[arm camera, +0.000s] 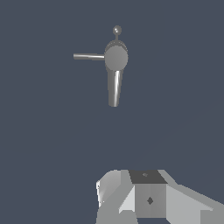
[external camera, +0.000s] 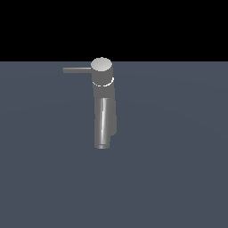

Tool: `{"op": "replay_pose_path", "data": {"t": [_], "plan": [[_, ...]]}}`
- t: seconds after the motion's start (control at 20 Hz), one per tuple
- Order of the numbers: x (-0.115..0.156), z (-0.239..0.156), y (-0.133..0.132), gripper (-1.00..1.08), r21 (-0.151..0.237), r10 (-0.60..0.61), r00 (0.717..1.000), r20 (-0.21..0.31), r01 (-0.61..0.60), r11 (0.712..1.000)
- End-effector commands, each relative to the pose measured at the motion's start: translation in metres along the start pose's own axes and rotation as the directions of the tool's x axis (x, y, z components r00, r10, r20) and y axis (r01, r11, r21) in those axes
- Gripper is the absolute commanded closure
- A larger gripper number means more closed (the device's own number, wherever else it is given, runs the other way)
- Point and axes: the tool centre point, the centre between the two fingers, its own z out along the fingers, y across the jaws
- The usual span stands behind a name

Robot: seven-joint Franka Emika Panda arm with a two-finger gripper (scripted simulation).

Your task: Turn on the faucet by rotating a designated handle.

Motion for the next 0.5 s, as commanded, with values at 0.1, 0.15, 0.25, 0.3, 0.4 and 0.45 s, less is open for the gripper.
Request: {"op": "replay_pose_path", "data": {"t": [0.1, 0.15, 0.25, 0.3, 0.4, 0.45], "plan": [[0.0001, 0.0004, -0.0003, 1.08, 0.001, 0.003, 1.000, -0.001, -0.003, 1.000], [0.0002, 0.0010, -0.0007, 1.08, 0.002, 0.006, 1.000, -0.002, -0.006, 1.000], [0.0005, 0.0027, -0.0018, 1.08, 0.005, 0.016, 1.000, -0.005, -0.016, 1.000], [0.0008, 0.0039, -0.0026, 1.08, 0.007, 0.024, 1.000, -0.007, -0.024, 1.000], [0.0015, 0.0070, -0.0047, 1.08, 0.013, 0.042, 0.999, -0.012, -0.042, 0.999], [0.0019, 0.0088, -0.0059, 1.08, 0.016, 0.053, 0.998, -0.015, -0.053, 0.998]]}}
